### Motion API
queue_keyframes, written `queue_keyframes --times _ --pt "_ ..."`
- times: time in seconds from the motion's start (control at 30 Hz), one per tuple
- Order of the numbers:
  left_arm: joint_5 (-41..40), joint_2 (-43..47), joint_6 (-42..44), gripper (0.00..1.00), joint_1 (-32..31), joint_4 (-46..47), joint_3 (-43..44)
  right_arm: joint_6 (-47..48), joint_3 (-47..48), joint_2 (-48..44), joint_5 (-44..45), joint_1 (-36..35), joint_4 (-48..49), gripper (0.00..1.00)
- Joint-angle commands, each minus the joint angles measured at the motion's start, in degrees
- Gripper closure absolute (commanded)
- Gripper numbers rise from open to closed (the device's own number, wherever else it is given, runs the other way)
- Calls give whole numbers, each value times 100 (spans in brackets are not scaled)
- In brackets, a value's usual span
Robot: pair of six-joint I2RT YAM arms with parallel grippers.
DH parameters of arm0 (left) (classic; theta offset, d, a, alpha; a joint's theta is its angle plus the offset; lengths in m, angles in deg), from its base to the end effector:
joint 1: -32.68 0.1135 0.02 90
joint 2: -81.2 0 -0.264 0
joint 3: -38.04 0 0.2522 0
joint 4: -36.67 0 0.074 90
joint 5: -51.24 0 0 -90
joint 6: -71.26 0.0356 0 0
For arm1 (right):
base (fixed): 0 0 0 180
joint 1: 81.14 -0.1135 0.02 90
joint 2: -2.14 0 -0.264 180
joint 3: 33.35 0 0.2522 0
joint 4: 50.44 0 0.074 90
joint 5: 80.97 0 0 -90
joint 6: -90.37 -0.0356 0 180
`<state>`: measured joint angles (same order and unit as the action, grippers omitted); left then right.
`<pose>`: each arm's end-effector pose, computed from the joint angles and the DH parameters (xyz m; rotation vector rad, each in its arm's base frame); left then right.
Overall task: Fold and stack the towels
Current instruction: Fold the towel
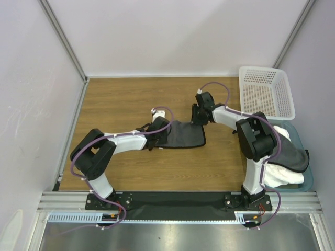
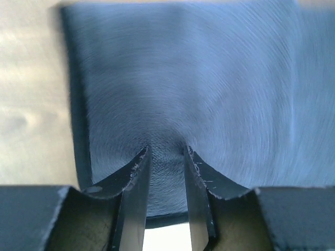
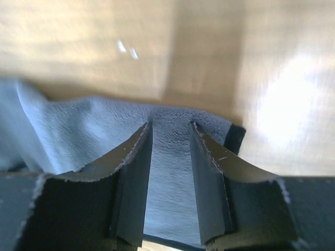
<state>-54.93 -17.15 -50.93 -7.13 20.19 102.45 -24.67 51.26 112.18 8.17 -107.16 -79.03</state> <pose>0.2648 -0.2078 0.1505 0.0373 2.4171 -0.2332 0.3616 0.1771 0.1645 -0.0281 2.5556 0.3750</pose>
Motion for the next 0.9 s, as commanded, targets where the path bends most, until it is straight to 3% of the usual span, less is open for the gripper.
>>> queue_keyframes --times 0.0,0.2,0.43,0.57,0.6,0.87 --pt "-466 342 -244 63 -307 -967 -170 376 771 211 86 18 -283 60" --pt "-1099 947 -525 60 -325 -1441 -267 368 790 -236 86 36 -731 59" --pt "-1328 1230 -262 57 -282 -1345 -126 149 -70 -1177 86 36 -873 51" --pt "-1074 1186 -165 57 -36 -1222 -152 -1 -676 -1459 42 44 -627 29" --pt "-1021 1177 -157 58 34 -1196 -178 -19 -826 -1476 51 53 -574 27" --pt "-608 1423 -7 59 544 -722 -670 -19 -968 -1169 -72 71 -196 27"
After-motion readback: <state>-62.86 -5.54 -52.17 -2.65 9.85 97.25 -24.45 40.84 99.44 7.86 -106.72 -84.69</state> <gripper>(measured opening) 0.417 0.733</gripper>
